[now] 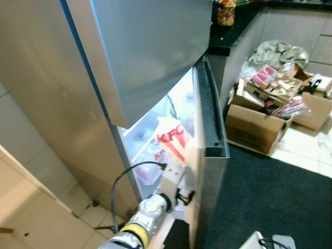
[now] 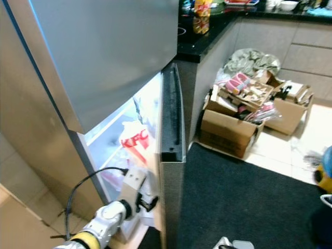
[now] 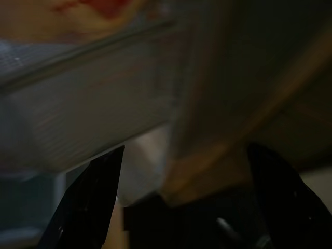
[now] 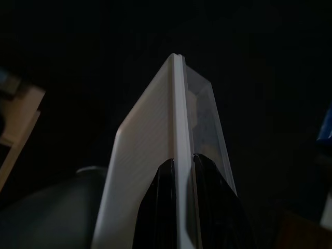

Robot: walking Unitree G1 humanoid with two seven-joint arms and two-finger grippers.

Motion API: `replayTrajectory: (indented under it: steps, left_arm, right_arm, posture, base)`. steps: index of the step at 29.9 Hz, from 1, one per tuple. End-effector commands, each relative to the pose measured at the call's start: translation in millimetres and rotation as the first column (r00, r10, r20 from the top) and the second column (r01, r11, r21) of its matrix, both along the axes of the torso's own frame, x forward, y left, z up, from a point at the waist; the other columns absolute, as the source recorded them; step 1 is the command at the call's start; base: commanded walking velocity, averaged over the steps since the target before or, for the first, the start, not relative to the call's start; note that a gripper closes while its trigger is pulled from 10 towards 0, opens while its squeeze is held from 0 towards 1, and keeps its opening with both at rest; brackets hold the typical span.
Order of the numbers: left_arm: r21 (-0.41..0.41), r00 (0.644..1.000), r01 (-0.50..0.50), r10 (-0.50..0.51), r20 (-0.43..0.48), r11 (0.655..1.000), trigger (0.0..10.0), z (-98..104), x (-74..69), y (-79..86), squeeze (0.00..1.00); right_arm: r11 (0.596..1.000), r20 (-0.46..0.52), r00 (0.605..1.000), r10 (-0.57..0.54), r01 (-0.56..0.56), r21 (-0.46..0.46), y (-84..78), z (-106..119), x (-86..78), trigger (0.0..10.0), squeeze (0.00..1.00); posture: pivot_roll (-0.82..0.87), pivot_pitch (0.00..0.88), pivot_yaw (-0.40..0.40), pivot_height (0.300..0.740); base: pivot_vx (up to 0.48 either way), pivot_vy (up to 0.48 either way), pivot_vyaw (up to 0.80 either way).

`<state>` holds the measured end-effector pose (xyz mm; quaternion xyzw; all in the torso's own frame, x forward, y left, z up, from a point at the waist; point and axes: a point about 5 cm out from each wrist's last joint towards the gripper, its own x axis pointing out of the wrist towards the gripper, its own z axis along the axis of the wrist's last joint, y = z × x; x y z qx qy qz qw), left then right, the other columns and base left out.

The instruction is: Restocking fridge

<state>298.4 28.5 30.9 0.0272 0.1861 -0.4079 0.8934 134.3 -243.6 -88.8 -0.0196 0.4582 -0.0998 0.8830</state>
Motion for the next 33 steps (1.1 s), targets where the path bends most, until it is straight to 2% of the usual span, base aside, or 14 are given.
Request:
replayTrajectory:
  steps: [1, 3, 7, 8, 11, 15, 18, 21, 22, 23, 26, 27, 29, 33]
  left_arm:
    - [-0.123, 0.951, 0.31, -0.309, 0.024, 0.943, 10.0, 17.8, -17.4, -47.9, 0.0]
    - [-0.252, 0.834, 0.542, -0.551, 0.041, 0.802, 10.0, 29.1, -39.3, -74.0, 0.0]
    - [-0.324, 0.781, 0.602, -0.622, 0.049, 0.73, 10.0, 34.8, -47.9, -81.6, 0.0]
    - [-0.324, 0.781, 0.602, -0.622, 0.049, 0.73, 10.0, 34.8, -47.9, -81.6, 0.0]
    - [-0.288, 0.888, 0.45, -0.457, 0.047, 0.845, 10.0, 28.4, -30.0, -59.6, 0.0]
    - [-0.261, 0.915, 0.399, -0.402, 0.041, 0.879, 10.0, 24.2, -24.4, -48.5, 0.0]
    - [-0.055, 0.998, 0.055, -0.054, 0.028, 0.997, 10.0, -1.0, -3.2, 19.0, 0.0]
    - [-0.055, 0.998, 0.055, -0.054, 0.028, 0.997, 10.0, -1.0, -3.2, 19.0, 0.0]
    - [0.058, 0.995, -0.104, 0.103, 0.011, 0.993, 10.0, -15.4, -2.2, 51.7, 0.0]
    - [0.058, 0.995, -0.104, 0.103, 0.011, 0.993, 10.0, -15.4, -2.2, 51.7, 0.0]
    - [0.296, 0.914, -0.38, 0.405, -0.027, 0.877, 10.0, -52.1, -27.5, 126.7, 0.0]
    - [0.296, 0.914, -0.38, 0.405, -0.027, 0.877, 10.0, -52.1, -27.5, 126.7, 0.0]
    - [0.283, 0.849, -0.485, 0.523, -0.074, 0.828, 10.0, -63.3, -42.4, 141.2, 0.0]
    - [0.261, 0.842, -0.499, 0.534, -0.079, 0.826, 10.0, -64.5, -44.8, 139.0, 0.0]
  right_arm:
    - [1.0, 0.021, 1.0, -0.014, 0.014, 0.015, 3.0, 0.0, 0.6, 10.0, 0.0]
    - [1.0, 0.021, 1.0, -0.021, 0.021, 0.019, 3.2, -0.3, -0.2, 10.0, 0.0]
    - [1.0, 0.019, 1.0, -0.019, 0.018, 0.022, 3.7, -0.6, -0.7, 10.0, 0.0]
    - [1.0, 0.019, 1.0, -0.019, 0.018, 0.022, 3.7, -0.6, -0.7, 10.0, 0.0]
    - [1.0, 0.01, 1.0, 0.01, -0.01, 0.029, 8.2, -1.6, 0.2, 10.0, 0.0]
    - [0.999, 0.009, 1.0, 0.015, -0.015, 0.029, 9.1, -1.6, 1.0, 10.0, 0.0]
    - [0.999, 0.019, 0.999, 0.035, -0.036, 0.026, 11.6, -0.3, 6.7, 10.0, 0.0]
    - [0.999, 0.019, 0.999, 0.035, -0.036, 0.026, 11.6, -0.3, 6.7, 10.0, 0.0]
    - [0.999, 0.03, 0.999, 0.043, -0.044, 0.024, 12.6, 1.0, 10.3, 10.0, 0.0]
    - [0.999, 0.03, 0.999, 0.043, -0.044, 0.024, 12.6, 1.0, 10.3, 10.0, 0.0]
    - [0.996, 0.087, 0.992, 0.091, -0.092, 0.01, 17.2, 8.3, 29.2, 10.0, 0.0]
    - [0.996, 0.087, 0.992, 0.091, -0.092, 0.01, 17.2, 8.3, 29.2, 10.0, 0.0]
    - [0.99, 0.164, 0.977, 0.135, -0.141, 0.023, 23.1, 18.9, 52.2, 10.0, 0.0]
    - [0.985, 0.209, 0.965, 0.159, -0.171, 0.04, 25.5, 25.9, 65.1, 10.0, 0.0]
  posture:
    - [-0.11, 0.076, 0.084, 0.74]
    - [-0.11, 0.075, 0.086, 0.74]
    - [-0.11, 0.076, 0.085, 0.74]
    - [-0.11, 0.076, 0.085, 0.74]
    - [-0.09, 0.075, 0.067, 0.74]
    - [-0.09, 0.075, 0.067, 0.74]
    - [-0.08, 0.066, 0.062, 0.74]
    - [-0.08, 0.066, 0.062, 0.74]
    - [-0.08, 0.06, 0.059, 0.74]
    - [-0.08, 0.06, 0.059, 0.74]
    - [-0.07, 0.047, 0.051, 0.74]
    - [-0.07, 0.047, 0.051, 0.74]
    - [-0.07, 0.04, 0.049, 0.74]
    - [-0.07, 0.034, 0.042, 0.74]
  base:
    - [0.0, 0.0, 0.0]
    - [0.0, 0.0, 0.0]
    - [0.0, 0.0, 0.0]
    - [0.0, 0.0, 0.0]
    - [0.0, 0.0, 0.0]
    - [0.0, 0.0, 0.0]
    - [0.0, 0.0, 0.0]
    - [0.0, 0.0, 0.0]
    - [0.0, 0.0, 0.0]
    - [0.0, 0.0, 0.0]
    - [0.0, 0.0, 0.0]
    - [0.0, 0.0, 0.0]
    - [0.0, 0.0, 0.0]
    - [0.0, 0.0, 0.0]
